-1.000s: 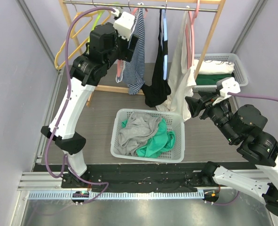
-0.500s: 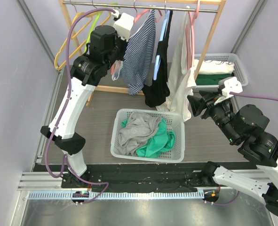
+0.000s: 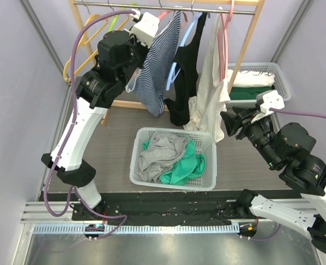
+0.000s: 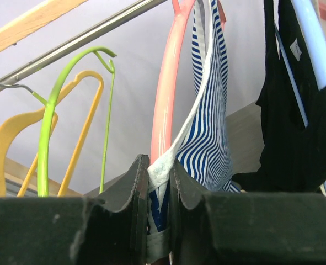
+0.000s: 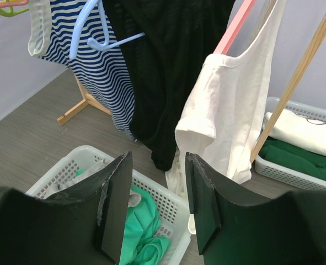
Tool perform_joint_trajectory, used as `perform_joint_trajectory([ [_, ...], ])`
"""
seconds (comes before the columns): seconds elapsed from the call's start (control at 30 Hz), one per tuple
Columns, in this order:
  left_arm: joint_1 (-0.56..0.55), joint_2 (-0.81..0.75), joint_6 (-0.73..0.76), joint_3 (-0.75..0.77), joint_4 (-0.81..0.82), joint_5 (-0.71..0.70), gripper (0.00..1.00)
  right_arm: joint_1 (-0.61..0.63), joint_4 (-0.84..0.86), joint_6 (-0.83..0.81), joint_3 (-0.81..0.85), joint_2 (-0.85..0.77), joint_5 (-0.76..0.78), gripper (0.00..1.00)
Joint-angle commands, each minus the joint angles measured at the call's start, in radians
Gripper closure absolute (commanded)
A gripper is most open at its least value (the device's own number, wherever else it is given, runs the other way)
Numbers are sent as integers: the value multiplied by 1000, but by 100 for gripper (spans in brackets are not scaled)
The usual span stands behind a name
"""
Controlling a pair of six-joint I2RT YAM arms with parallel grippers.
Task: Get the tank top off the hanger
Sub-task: Pick up the hanger from the clothesline.
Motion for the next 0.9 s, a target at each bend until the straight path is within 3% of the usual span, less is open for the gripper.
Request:
perform_joint_trajectory([
  [0.0,-14,-94,48,-46,214,-32,100,-1,21,0,13,-10,-4,50],
  [0.4,-20,-181,52,-81,180,-23,100,-3,10,0,1,-31,5,52],
  [0.67,-32,-330,115,-78,134,145,100,-1,9,7,18,-7,-1,53],
  [0.87,-31,-418,149,-135,193,256,100,-1,10,23,19,-16,-1,54],
])
